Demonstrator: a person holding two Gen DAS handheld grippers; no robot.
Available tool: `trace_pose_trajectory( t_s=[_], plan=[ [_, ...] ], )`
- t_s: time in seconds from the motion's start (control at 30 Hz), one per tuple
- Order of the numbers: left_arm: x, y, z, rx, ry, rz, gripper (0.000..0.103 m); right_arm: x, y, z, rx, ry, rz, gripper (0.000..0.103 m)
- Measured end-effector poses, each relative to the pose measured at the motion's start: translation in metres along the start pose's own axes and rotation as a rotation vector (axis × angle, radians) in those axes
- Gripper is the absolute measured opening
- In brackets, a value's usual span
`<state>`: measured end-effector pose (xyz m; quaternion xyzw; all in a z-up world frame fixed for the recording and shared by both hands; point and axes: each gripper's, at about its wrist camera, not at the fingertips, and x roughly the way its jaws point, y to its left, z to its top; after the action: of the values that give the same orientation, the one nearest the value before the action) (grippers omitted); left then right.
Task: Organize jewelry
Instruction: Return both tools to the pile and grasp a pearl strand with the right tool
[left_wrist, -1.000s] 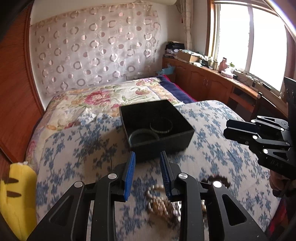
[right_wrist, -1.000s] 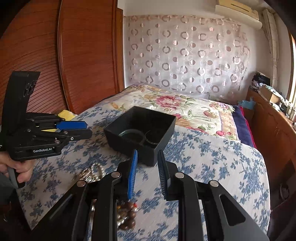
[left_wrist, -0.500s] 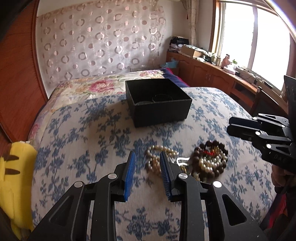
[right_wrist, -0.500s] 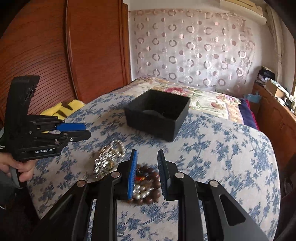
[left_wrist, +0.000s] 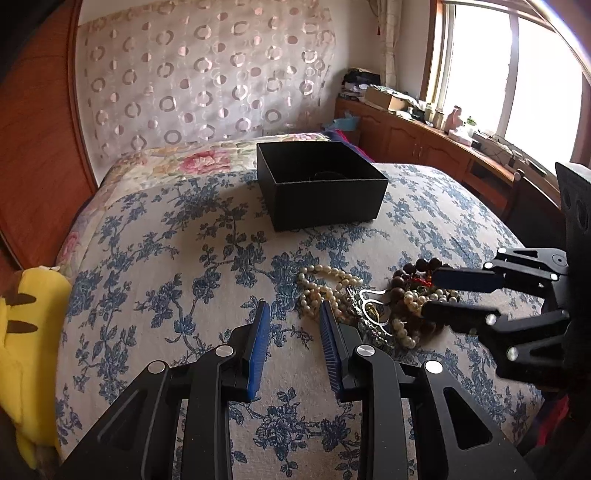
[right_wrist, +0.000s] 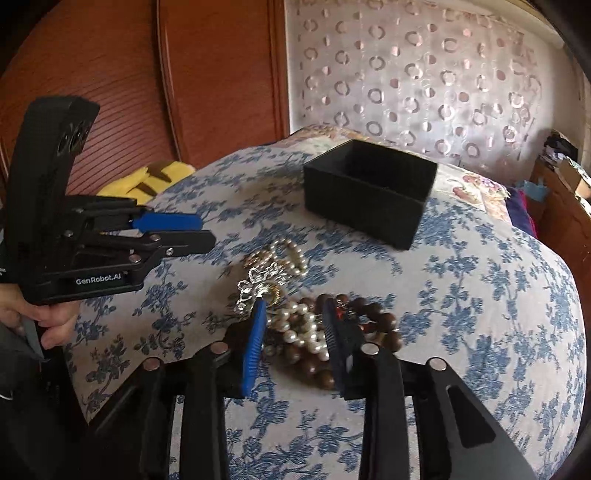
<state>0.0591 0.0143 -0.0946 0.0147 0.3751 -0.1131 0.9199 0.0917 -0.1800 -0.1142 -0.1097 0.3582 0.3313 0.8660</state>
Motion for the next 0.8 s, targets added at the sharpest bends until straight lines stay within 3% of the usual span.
trace_pose_trajectory(
  t_s=[0.37, 0.53, 0.57, 0.8],
  plan=[
    [0.003, 0.002, -0.003, -0.007, 0.006, -0.004, 0.026, 0.017, 0.006, -0.003, -0.058, 0.065, -0.060, 0.034],
    [0.005, 0.000, -0.005, -0.008, 0.007, -0.011, 0.026, 0.012, 0.003, -0.003, -0.059, 0.046, -0.039, 0.018],
    [0.005, -0.001, -0.005, -0.008, 0.007, -0.014, 0.026, 0.009, 0.002, -0.002, -0.056, 0.040, -0.035, 0.010],
    [0.005, -0.007, -0.003, -0.008, 0.007, -0.030, 0.026, -0.015, -0.017, 0.003, -0.013, -0.018, -0.067, 0.009]
  ],
)
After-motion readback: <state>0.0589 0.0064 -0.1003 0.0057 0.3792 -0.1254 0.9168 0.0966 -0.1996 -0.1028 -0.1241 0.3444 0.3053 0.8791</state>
